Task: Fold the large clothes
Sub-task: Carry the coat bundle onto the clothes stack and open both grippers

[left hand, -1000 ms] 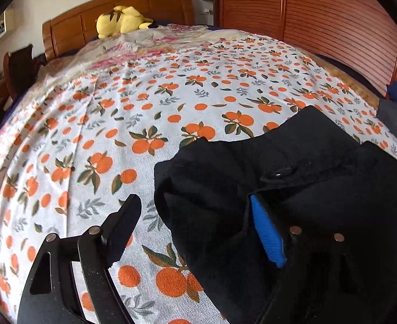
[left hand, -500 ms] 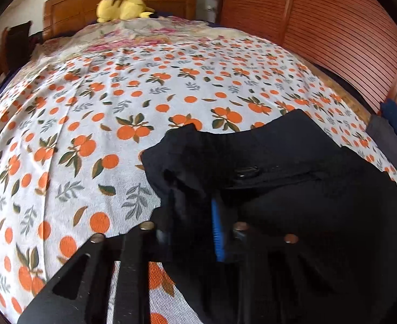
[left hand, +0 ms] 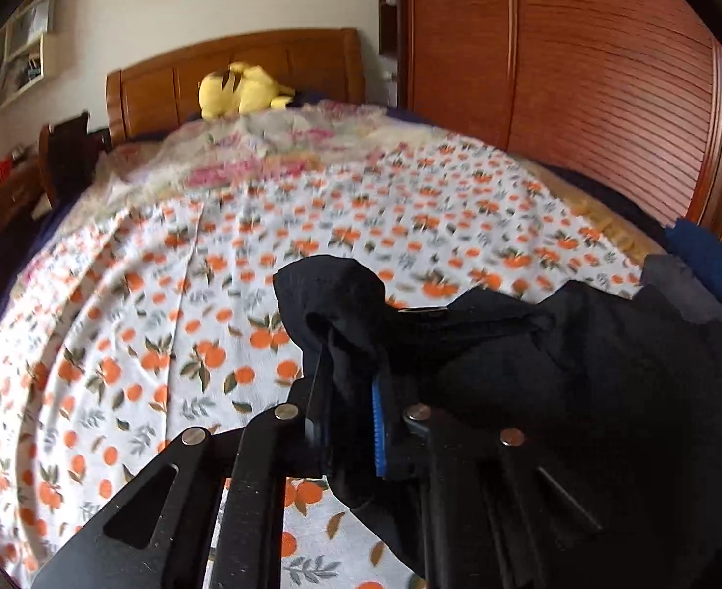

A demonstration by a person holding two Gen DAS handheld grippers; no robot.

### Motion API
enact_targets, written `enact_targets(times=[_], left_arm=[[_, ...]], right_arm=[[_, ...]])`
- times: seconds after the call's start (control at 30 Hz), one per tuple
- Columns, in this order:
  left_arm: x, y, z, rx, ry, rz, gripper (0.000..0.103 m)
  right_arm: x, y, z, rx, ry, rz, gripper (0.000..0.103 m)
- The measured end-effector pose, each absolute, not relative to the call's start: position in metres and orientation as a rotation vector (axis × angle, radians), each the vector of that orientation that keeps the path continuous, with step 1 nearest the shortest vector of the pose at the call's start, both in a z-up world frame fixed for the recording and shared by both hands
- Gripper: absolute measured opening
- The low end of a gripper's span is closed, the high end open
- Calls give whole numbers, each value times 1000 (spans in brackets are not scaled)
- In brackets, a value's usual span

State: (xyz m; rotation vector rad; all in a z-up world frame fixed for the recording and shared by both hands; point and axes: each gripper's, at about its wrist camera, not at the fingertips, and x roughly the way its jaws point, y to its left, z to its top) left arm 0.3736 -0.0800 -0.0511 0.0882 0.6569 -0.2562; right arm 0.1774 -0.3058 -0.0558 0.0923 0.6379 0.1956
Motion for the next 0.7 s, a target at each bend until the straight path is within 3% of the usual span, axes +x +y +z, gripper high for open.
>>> enact_targets(times=[0.27,0.7], left_arm=[[360,-140,13,121,551,-299,12],[340,-365,126,133,375,-552,12]], right_arm=[[151,-350,2,-8,508,148,8],[54,-516,103,-73,353,-174,8]])
